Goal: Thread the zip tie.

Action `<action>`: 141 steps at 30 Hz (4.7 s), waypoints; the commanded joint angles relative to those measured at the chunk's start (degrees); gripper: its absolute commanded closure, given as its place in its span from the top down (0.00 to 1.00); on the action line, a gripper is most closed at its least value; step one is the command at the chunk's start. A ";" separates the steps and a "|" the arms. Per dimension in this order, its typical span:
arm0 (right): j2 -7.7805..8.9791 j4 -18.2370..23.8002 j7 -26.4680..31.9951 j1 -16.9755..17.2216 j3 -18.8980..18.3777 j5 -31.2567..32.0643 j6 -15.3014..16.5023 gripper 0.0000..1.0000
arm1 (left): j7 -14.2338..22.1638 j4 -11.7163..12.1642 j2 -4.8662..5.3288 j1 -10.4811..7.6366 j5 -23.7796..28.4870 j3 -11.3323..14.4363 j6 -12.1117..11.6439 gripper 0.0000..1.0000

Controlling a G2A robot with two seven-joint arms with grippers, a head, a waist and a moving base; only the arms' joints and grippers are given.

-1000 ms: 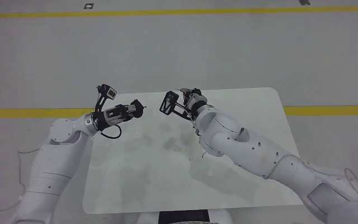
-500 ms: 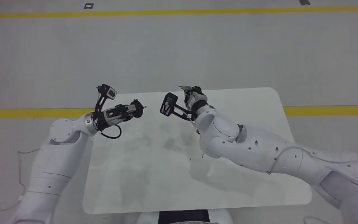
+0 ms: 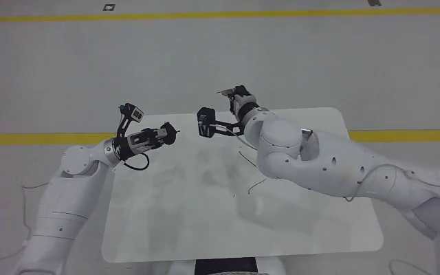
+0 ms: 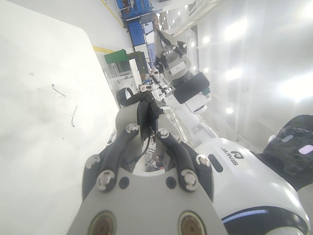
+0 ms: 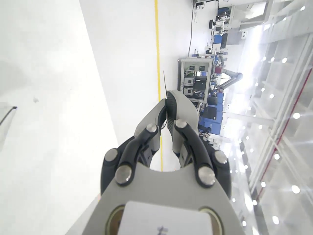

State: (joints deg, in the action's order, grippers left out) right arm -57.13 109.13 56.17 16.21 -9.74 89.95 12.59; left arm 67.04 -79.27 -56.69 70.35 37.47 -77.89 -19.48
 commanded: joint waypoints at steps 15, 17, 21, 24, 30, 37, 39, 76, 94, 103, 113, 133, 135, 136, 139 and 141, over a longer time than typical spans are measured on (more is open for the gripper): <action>0.14 5.04 2.51 -3.55 0.00 0.00 6.90 0.00 | 0.00 0.00 0.00 0.00 0.00 0.00 0.00 0.00; 0.27 5.58 2.36 -3.86 0.00 0.00 6.90 0.00 | 0.00 0.00 0.00 0.00 0.00 0.00 0.00 0.00; 0.39 5.97 2.27 -4.02 0.00 0.00 6.90 0.00 | 0.00 0.00 0.00 0.00 0.00 0.00 0.00 0.00; 0.39 5.97 2.27 -4.02 0.00 0.00 6.90 0.00 | 0.00 0.00 0.00 0.00 0.00 0.00 0.00 0.00; 0.39 5.97 2.27 -4.02 0.00 0.00 6.90 0.00 | 0.00 0.00 0.00 0.00 0.00 0.00 0.00 0.00; 0.68 4.86 -0.26 -2.43 -0.86 0.00 6.90 0.00 | 0.00 0.00 0.00 0.00 0.00 0.00 0.00 0.00; 0.94 4.62 -1.51 -1.64 -1.37 0.00 6.55 0.00 | 0.00 0.00 0.00 0.00 0.00 0.00 0.00 0.00; 4.43 -6.84 -36.02 1.07 -0.26 0.00 -0.48 0.00 | 0.00 0.00 0.00 0.00 0.00 0.00 0.00 0.00; 5.56 -9.09 -41.92 0.73 0.00 0.00 -0.52 0.00 | 0.00 0.00 0.00 0.00 0.00 0.00 0.00 0.00; 5.83 -8.38 -38.98 1.44 0.00 0.00 2.81 0.00 | 0.00 0.00 0.00 0.00 0.00 0.00 0.00 0.00; 5.95 -6.41 -33.88 1.59 0.00 0.00 6.90 0.00 | 0.00 0.00 0.00 0.00 0.00 0.00 0.00 0.00; 6.08 -3.93 -31.68 2.37 0.00 0.00 6.90 0.00 | -1.42 -0.89 -0.08 0.20 0.06 0.33 0.55 0.00; 6.08 -3.93 -31.68 2.37 0.00 0.00 6.90 0.00 | -1.44 -1.83 -0.07 0.27 0.29 0.61 1.45 0.00; 6.09 -4.01 -31.79 2.65 -0.12 0.00 6.75 0.00 | -1.26 -2.07 -0.07 0.23 0.87 0.70 1.98 0.00; 6.18 -3.17 -30.16 1.94 0.00 0.00 6.90 0.00 | -0.69 -2.34 -0.06 -0.34 1.99 1.00 3.85 0.00; 6.25 -2.18 -29.18 1.46 0.00 0.00 6.90 0.00 | -0.58 -2.30 -0.07 -0.96 1.90 1.39 4.98 0.00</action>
State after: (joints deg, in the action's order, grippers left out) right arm -50.91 106.42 26.45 18.00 -9.74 89.95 19.48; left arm 66.44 -81.62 -56.75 69.75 39.47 -76.73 -15.17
